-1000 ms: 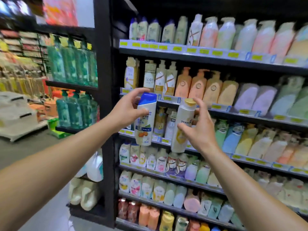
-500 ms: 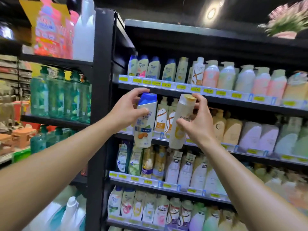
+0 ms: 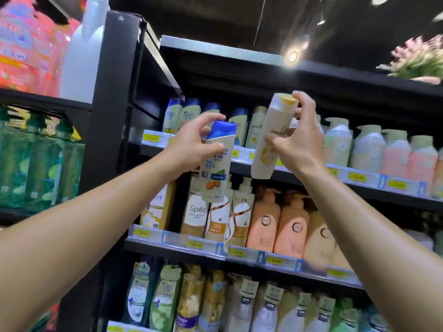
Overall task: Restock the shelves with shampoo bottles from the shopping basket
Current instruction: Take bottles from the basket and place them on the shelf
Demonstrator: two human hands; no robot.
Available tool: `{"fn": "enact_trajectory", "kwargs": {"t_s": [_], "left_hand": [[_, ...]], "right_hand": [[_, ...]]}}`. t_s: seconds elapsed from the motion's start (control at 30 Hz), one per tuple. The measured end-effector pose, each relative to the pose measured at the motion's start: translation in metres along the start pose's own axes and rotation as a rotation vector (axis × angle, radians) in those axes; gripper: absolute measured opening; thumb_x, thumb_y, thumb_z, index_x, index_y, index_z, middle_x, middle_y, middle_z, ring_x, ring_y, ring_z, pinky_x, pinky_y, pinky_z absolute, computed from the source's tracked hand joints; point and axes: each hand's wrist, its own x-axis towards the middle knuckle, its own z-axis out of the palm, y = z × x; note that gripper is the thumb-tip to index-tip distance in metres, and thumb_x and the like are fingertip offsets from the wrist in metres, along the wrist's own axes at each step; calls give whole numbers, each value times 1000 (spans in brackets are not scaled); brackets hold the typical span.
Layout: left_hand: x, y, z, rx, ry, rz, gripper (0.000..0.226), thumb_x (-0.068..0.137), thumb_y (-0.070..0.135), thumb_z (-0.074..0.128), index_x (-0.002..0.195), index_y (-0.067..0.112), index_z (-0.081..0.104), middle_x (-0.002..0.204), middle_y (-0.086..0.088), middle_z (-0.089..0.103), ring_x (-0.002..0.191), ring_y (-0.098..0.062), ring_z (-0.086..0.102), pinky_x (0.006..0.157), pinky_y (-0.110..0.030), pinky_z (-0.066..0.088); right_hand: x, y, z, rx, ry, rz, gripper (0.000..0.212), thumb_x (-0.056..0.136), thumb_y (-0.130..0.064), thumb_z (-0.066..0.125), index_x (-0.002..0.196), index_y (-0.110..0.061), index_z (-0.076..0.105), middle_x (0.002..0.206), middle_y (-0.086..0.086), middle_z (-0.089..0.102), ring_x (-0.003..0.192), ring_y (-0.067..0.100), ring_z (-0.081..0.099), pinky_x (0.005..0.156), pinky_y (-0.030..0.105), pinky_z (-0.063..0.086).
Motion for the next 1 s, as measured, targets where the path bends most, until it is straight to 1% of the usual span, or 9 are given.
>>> {"fn": "enact_trajectory", "kwargs": {"t_s": [0.17, 0.33, 0.43, 0.53, 0.6, 0.73, 0.83, 0.9, 1.0], "left_hand": [[35, -14, 5, -48, -31, -6, 53, 83, 14, 72, 126, 39, 56, 118, -10, 60, 98, -25, 68, 81, -44, 60], [57, -24, 3, -83, -71, 13, 54, 82, 8, 72, 127, 32, 57, 108, -11, 64, 95, -27, 68, 83, -44, 59], [67, -31, -2, -98, -101, 6, 52, 82, 9, 73, 126, 31, 57, 109, -14, 65, 95, -28, 70, 84, -47, 58], [77, -36, -6, -118, -111, 1, 52, 83, 9, 73, 126, 32, 57, 110, -15, 66, 95, -30, 70, 84, -48, 58], [82, -39, -9, -140, -114, -4, 51, 83, 7, 72, 126, 30, 57, 109, -15, 67, 94, -30, 70, 83, -47, 59], [91, -43, -12, -168, -118, -17, 50, 83, 6, 71, 126, 28, 57, 103, -10, 71, 88, -23, 73, 73, -41, 60], [97, -42, -11, -164, -118, -14, 50, 83, 8, 71, 126, 27, 56, 104, -10, 71, 90, -25, 73, 75, -45, 61], [101, -39, -10, -150, -117, -12, 50, 83, 9, 72, 127, 27, 56, 105, -10, 72, 90, -24, 73, 77, -48, 60], [108, -35, -8, -149, -115, -23, 50, 83, 10, 72, 127, 27, 56, 104, -10, 71, 89, -23, 73, 77, -48, 60]], "right_hand": [[19, 5, 16, -39, 86, -36, 89, 71, -13, 81, 144, -31, 33, 128, 1, 52, 102, 18, 60, 70, -11, 25], [33, 1, 31, 15, 154, -75, 89, 72, -11, 79, 145, -31, 32, 131, -1, 50, 104, 16, 59, 64, -5, 33], [45, 1, 38, 47, 172, -105, 89, 73, -7, 79, 145, -29, 32, 131, 0, 47, 95, 2, 57, 66, -1, 39], [56, 7, 46, 1, 164, -106, 91, 72, -8, 79, 146, -31, 30, 131, -1, 45, 104, 13, 56, 74, 5, 43], [61, 12, 52, -29, 161, -100, 93, 71, -8, 79, 147, -31, 31, 129, -4, 43, 106, 13, 54, 79, 11, 46], [69, 23, 60, -67, 109, -75, 88, 71, -9, 74, 143, -36, 32, 125, -4, 42, 94, 2, 52, 69, 5, 43], [76, 28, 61, -140, 73, -39, 83, 72, -14, 72, 141, -36, 33, 123, 0, 43, 86, -1, 50, 66, 7, 39], [81, 28, 62, -197, 44, 8, 81, 72, -16, 71, 141, -36, 33, 126, 2, 42, 87, 1, 47, 75, 15, 40], [89, 28, 63, -257, -5, 84, 81, 72, -18, 69, 143, -32, 33, 132, 5, 41, 105, 17, 49, 91, 33, 45]]}}
